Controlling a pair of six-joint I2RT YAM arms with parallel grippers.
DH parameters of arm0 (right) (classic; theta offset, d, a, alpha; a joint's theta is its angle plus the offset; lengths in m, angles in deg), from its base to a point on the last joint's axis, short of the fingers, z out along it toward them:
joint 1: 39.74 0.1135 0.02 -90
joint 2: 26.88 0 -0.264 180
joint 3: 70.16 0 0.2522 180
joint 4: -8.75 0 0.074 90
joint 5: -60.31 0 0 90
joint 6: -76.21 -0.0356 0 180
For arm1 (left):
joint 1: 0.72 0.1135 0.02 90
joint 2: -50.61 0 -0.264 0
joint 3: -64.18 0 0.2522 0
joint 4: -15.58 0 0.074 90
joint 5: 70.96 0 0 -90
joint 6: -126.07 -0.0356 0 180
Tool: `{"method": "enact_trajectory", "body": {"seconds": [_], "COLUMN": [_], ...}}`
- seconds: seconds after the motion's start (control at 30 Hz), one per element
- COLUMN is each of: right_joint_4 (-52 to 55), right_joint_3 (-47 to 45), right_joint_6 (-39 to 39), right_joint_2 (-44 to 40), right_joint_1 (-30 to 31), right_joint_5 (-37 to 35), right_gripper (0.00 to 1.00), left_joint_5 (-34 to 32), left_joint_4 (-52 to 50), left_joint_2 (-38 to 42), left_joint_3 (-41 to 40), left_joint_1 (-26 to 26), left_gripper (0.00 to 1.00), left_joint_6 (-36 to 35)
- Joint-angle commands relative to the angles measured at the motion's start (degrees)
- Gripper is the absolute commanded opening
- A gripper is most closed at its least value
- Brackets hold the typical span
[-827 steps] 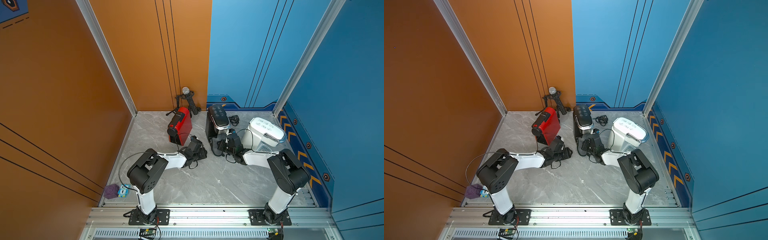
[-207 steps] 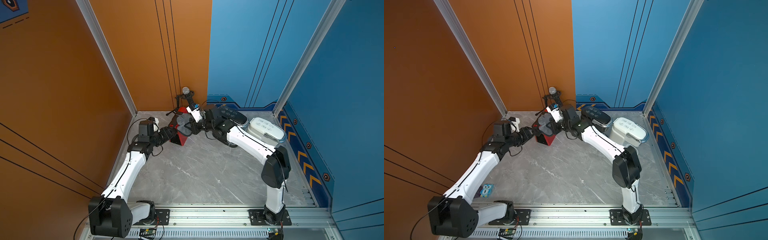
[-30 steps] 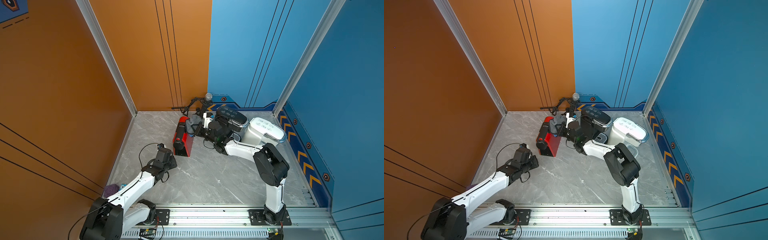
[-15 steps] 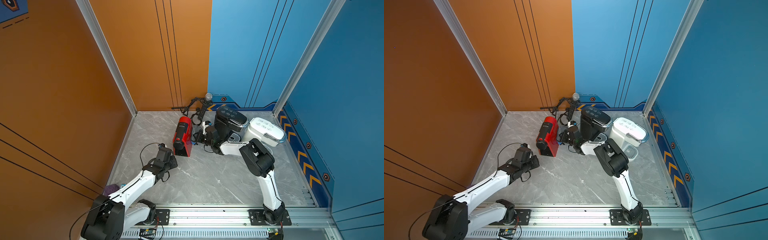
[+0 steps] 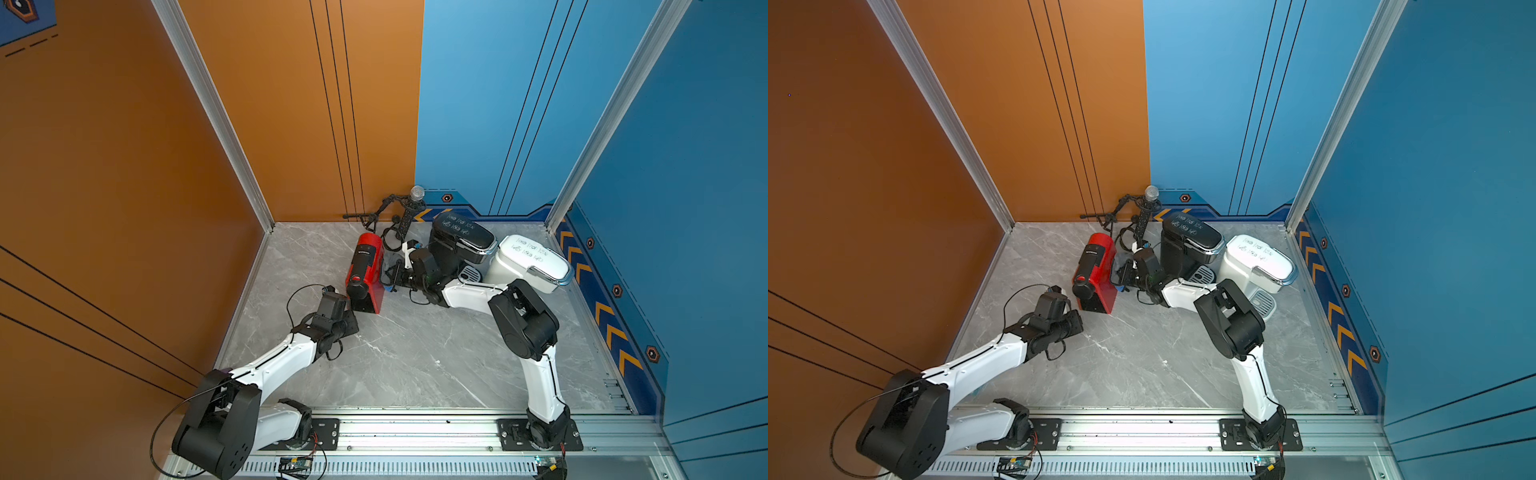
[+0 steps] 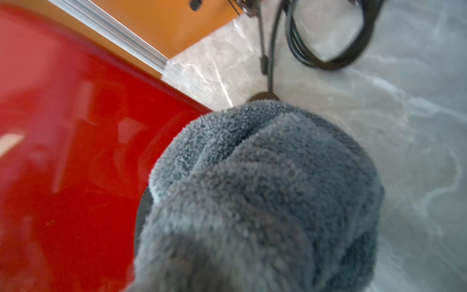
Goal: Wipe the surface of a coffee machine
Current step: Adjust the coffee machine at the center of the board.
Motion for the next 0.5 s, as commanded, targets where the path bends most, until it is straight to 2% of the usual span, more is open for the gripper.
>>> {"method": "enact_trajectory", "body": {"seconds": [0.0,0.13,0.47], "right_joint_4": [6.81,13.6,18.08], "right_joint_3": [6.87,10.93,10.92], "right_joint_6": [7.15,11.94,14.81], "right_joint_2": [-5.95,-7.35,-9.31], "right_joint_1": [1.45,3.91,4.16], "right_joint_5": [2.07,1.83,1.9], "right_gripper": [0.0,0.0,0.0], "left_joint_5": [1.62,3.19,5.09], "left_joint_4": [2.13,3.66,7.05], "left_joint_2": [-2.28,-6.61,-17.21], "left_joint_3": [2.59,5.68,11.69], "left_joint_1": [-0.21,-1.11,-8.48], "left_gripper": [0.16,0.16,0.16], "left_joint_6": [-1.39,-2.73,-2.9]}}
